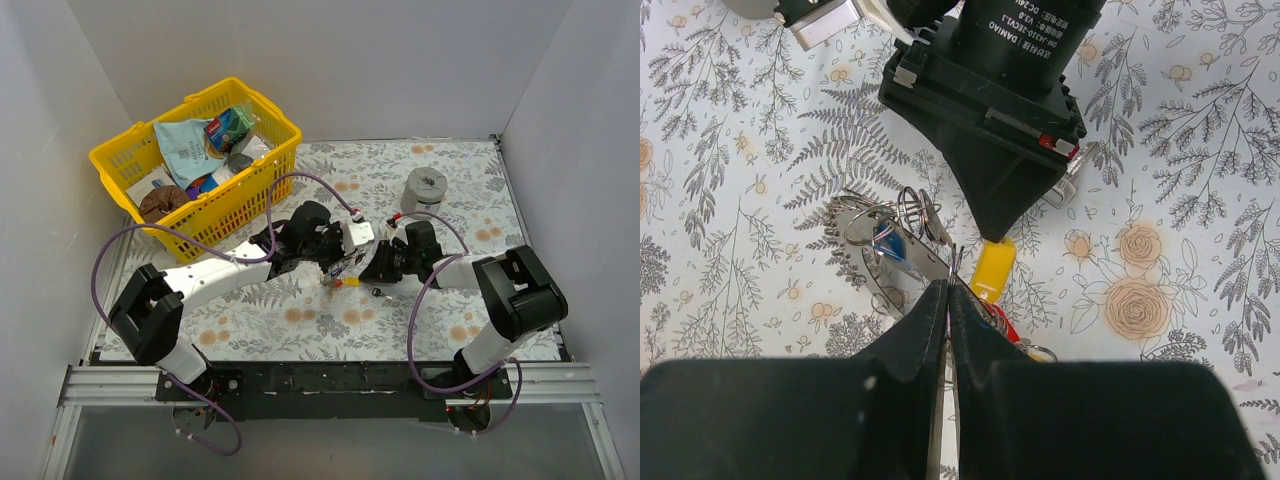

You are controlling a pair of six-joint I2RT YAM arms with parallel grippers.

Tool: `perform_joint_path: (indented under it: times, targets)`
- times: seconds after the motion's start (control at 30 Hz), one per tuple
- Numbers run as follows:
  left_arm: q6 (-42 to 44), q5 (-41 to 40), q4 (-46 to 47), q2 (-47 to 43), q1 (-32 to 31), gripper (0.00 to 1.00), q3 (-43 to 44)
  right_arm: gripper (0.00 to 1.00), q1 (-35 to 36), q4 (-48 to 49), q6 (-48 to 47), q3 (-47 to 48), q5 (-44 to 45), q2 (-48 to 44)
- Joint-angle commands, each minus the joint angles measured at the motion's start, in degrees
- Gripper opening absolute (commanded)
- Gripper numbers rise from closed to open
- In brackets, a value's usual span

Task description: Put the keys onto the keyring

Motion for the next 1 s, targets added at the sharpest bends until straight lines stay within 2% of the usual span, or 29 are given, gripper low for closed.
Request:
perform_joint_path:
  times: [0.0, 0.03, 0.07, 0.3, 0.73, 0.97]
  targets:
    - [-0.06, 1.05, 1.12, -4.20, -0.36, 0.00, -0.70, 0.20, 0.63, 0.64, 0.64, 0.82, 1.43, 2.21]
    - [-0.14, 0.96, 1.12, -4.20, -0.36, 0.00, -0.70, 0.08, 0.63, 0.72, 0.73, 0.91, 1.43, 2.39]
    - [-0.14, 0.87, 1.12, -4.20, -0.36, 0.00, -0.70, 0.02, 0.63, 0.81, 0.82, 0.91, 1.43, 2.48]
    - [0.12, 0.44, 1.21, -4.38, -0.36, 0.00, -0.87, 0.01, 0.63, -0.41, -1.37, 1.08, 1.87, -0.77]
    - [0.65, 0.35, 1.21, -3.76, -0.36, 0.00, -0.87, 0.01, 0.72, -17.72, -20.35, 5.56, 2.93, -12.98]
    - [0.12, 0.43, 1.12, -2.36, -0.36, 0.00, 0.01, 0.01, 0.99, -22.56, -24.23, 5.83, -1.19, -20.36]
